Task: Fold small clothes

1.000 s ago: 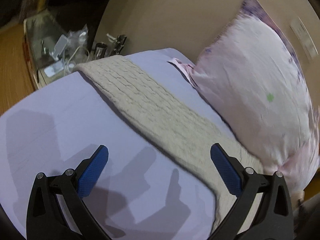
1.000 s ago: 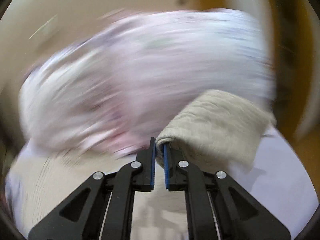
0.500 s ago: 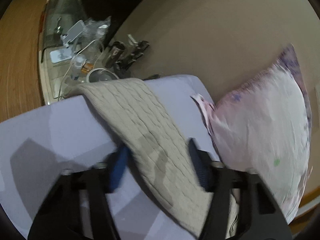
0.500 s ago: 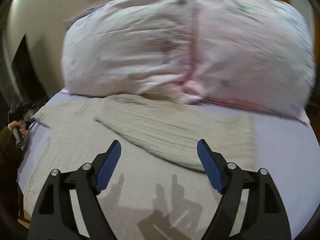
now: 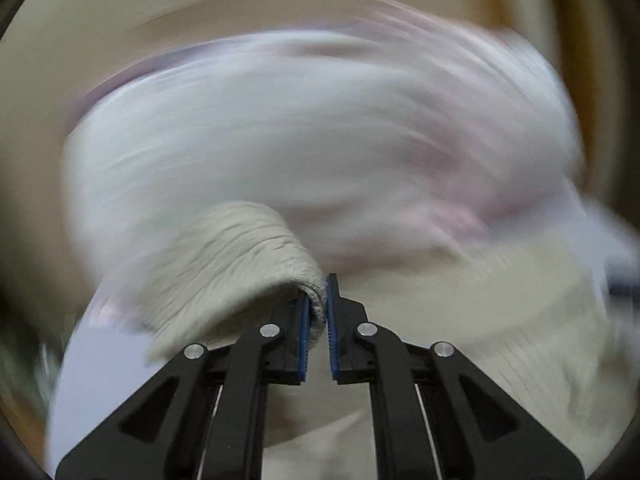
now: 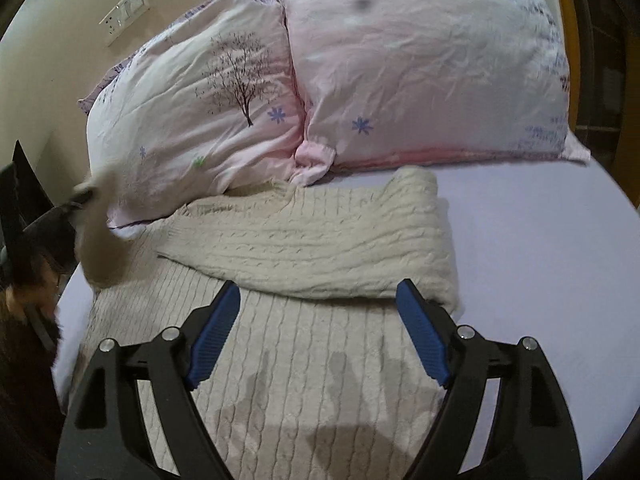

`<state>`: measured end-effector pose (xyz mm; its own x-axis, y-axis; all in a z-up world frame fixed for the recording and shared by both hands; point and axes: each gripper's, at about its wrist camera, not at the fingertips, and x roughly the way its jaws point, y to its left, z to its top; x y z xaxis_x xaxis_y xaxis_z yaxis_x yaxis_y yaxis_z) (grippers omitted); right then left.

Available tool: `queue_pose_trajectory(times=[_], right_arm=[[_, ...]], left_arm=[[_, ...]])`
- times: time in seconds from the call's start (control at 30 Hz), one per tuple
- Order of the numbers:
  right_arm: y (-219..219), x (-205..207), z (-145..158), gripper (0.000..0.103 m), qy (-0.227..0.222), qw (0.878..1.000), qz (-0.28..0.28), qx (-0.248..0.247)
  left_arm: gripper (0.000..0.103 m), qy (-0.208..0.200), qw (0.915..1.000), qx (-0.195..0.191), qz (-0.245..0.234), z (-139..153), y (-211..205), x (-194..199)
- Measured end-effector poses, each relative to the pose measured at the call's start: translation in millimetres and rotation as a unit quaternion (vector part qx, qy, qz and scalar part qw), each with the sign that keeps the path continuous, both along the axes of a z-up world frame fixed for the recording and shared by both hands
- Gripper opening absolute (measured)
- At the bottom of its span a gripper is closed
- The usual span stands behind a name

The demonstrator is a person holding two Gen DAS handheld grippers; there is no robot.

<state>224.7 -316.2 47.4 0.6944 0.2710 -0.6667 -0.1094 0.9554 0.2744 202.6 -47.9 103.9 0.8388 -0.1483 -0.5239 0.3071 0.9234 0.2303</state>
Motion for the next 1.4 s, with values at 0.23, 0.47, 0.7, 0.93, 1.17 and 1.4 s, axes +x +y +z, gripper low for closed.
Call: queue_pose_trajectory(times=[0.23, 0.47, 0.7, 0.93, 1.17, 1.4], right_arm=[[-33.0, -32.6, 3.7, 0.080, 0.002, 0.999, -0.032, 0.000], [-55.5, -50.1, -13.0, 0.065, 0.044, 0.995, -0.015, 0.084], [95.6, 29.7, 25.2, 0.058, 0.005, 0.993, 0.120, 0.000], [191.7, 150.0, -30.8, 0.007, 0.112, 0.986, 0.066, -0.101], [62.4, 92.3, -13.6, 0.019, 0.022, 0.990, -0.091, 0.101], [-73.3, -45.6, -28.9, 0.060, 0.048, 0.975, -0.178, 0.124]], left_arm=[[0.023, 0.053, 0.9944, 0.049, -0.078, -38.5, -42.9, -53.7], [0.055, 0.128, 0.9803, -0.144, 0.045, -22.1, 106.9, -99.7], [0.063, 0.139, 0.9690, -0.189, 0.078, -51.4, 117.9, -172.3], [0.063, 0.151, 0.9658, -0.176, 0.116, -74.2, 109.2, -190.0], [0.064, 0.162, 0.9629, -0.183, 0.114, -90.5, 116.4, -193.0], [0.064, 0.159, 0.9541, -0.227, 0.114, -87.8, 132.8, -209.6]])
